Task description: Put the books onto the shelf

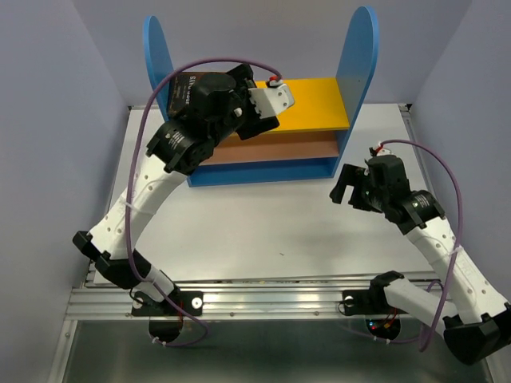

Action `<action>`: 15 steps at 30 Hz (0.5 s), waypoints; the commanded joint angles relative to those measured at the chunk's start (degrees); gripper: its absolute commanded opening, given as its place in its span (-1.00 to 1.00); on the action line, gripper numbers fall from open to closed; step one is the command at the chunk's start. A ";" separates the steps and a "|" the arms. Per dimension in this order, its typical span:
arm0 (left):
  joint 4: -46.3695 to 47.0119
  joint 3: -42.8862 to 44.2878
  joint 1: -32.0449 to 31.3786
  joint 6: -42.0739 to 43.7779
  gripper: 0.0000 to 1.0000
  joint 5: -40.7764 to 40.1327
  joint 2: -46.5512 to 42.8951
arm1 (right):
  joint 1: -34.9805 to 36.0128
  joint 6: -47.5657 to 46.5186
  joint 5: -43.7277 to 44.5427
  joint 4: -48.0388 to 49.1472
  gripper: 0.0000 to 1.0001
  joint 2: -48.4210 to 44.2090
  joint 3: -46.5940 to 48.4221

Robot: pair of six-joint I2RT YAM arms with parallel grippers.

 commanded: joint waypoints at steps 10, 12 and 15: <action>31.34 -23.39 -1.71 -58.45 0.75 -7.36 -23.68 | 3.41 -10.04 -19.85 12.51 1.00 -0.88 0.69; 33.02 -31.31 -1.80 -64.62 0.42 -6.68 -26.95 | 7.71 -10.93 -16.61 14.70 1.00 1.76 3.32; 30.75 -35.89 -2.06 -69.35 -0.92 -8.32 -30.83 | 12.46 -11.80 -11.59 18.14 1.00 4.57 6.48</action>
